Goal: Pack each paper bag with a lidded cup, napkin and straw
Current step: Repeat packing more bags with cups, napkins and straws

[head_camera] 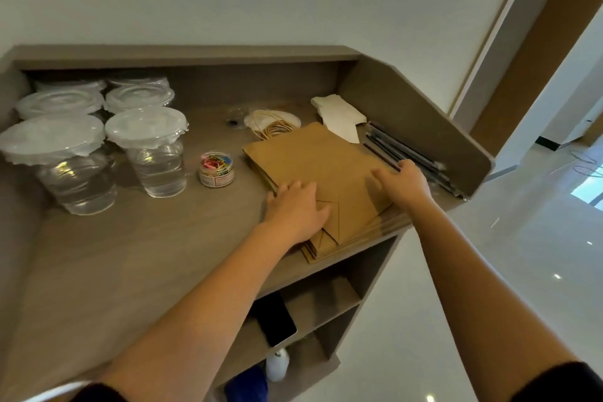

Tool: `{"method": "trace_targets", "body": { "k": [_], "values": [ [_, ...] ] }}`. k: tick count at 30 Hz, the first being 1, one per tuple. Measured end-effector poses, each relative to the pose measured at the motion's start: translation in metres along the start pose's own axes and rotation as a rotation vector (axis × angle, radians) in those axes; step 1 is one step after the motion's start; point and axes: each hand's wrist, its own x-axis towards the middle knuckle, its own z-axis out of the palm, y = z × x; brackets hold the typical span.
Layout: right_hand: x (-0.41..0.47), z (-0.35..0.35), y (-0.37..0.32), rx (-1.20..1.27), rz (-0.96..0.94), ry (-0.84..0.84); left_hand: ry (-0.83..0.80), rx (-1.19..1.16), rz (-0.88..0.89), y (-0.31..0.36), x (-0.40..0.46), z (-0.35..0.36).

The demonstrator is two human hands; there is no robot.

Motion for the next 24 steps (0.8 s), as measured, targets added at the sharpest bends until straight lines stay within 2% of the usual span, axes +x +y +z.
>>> {"method": "trace_targets", "body": {
  "k": [3, 6, 10, 14, 18, 21, 24],
  "values": [
    [0.018, -0.007, 0.0, -0.076, -0.02, -0.024, 0.014, -0.104, -0.021, 0.004, -0.001, -0.003],
    [0.025, -0.013, 0.003, -0.096, -0.03, -0.085, 0.045, -0.309, -0.078, 0.005, -0.003, -0.004],
    [0.014, -0.027, 0.011, 0.118, -0.093, -0.232, 0.331, -0.584, -0.353, 0.003, -0.015, -0.006],
    [-0.013, -0.035, 0.018, 0.428, -0.057, -0.534, 0.445, -0.881, -0.542, 0.002, -0.039, -0.004],
    [-0.036, -0.036, 0.042, 0.608, -0.118, -0.876, 0.516, -0.942, -0.659, -0.005, -0.075, 0.001],
    [-0.049, -0.034, 0.069, 0.486, -0.179, -1.198, 0.524, -1.159, -0.707, -0.007, -0.109, 0.004],
    [-0.065, -0.029, 0.088, 0.271, -0.23, -1.371, 0.533, -1.333, -0.654, -0.008, -0.142, 0.007]
  ]
}}
